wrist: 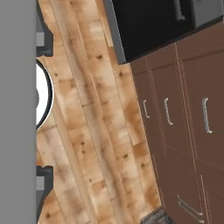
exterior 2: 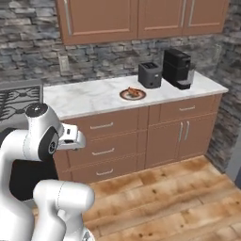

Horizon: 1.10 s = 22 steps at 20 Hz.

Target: Place the cold items (corn and squash) from the fridge in one tupperware on the dining counter. Place the warm items (kebab skewer and hot dog) in the stove area in another tupperware.

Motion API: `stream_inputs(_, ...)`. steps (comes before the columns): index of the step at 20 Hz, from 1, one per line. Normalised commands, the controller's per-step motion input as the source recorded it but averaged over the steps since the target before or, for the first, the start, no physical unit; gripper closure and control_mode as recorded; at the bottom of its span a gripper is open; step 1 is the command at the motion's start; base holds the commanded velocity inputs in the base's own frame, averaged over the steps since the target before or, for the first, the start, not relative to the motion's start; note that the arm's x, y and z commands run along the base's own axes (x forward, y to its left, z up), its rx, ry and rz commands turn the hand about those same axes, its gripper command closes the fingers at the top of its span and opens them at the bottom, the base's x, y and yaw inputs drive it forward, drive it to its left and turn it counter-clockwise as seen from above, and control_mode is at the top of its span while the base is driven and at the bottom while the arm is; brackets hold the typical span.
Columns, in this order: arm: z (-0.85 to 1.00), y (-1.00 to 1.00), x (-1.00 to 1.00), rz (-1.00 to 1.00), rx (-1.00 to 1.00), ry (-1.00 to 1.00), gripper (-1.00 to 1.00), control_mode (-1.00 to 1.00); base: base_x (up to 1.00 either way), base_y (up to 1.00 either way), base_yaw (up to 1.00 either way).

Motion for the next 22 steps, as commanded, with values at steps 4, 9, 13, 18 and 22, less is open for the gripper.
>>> stream_inputs(4,0.0,0.0,0.0,0.0,0.0,0.0,-1.0,1.0,1.0,-0.63,0.33)
stream_inputs(9,0.0,0.0,0.0,0.0,0.0,0.0,-1.0,1.0,1.0,-0.53,0.3)
stream_inputs(13,0.0,0.0,0.0,0.0,0.0,0.0,-1.0,1.0,1.0,-0.25,0.25)
stream_inputs(18,0.0,0.0,0.0,0.0,0.0,0.0,-1.0,1.0,0.85,-0.2,0.25)
stream_inputs(22,0.0,0.0,0.0,0.0,0.0,0.0,-1.0,1.0,0.56,-0.34,0.24)
